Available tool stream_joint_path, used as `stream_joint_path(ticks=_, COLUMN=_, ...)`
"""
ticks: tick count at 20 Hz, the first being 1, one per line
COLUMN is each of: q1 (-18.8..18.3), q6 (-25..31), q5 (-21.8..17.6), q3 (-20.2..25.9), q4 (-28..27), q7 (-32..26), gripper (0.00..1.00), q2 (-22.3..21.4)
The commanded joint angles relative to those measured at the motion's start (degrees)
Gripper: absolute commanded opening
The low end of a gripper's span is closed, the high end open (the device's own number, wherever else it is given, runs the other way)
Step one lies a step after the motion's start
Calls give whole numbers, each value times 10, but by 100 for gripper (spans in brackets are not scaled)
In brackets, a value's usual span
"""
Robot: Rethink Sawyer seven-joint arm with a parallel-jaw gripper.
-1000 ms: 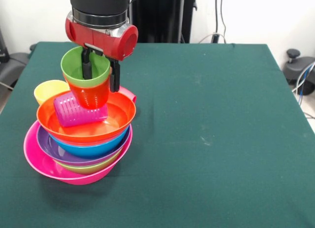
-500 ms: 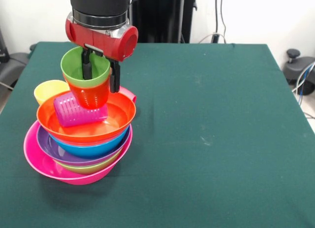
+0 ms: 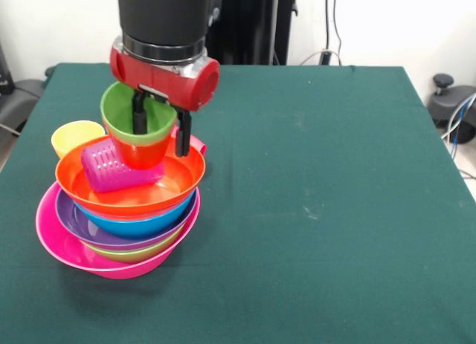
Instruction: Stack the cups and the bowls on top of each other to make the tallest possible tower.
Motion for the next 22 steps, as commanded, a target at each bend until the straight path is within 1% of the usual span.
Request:
stream_joint_path(ticks=1, q1=38, q6=1, q5=7, q3=10, q4=-29, q7=79, gripper=100, q2=43)
stream_joint_path(ticks=17, q1=43, q6=-1, q5=26, q3=-11, q4=-20, q7=60, gripper=100, q2=35)
stream_joint_path(ticks=22, q1=53, q6=-2, q5=32, q3=-14, q4=-31, q7=69, gripper=100, q2=45)
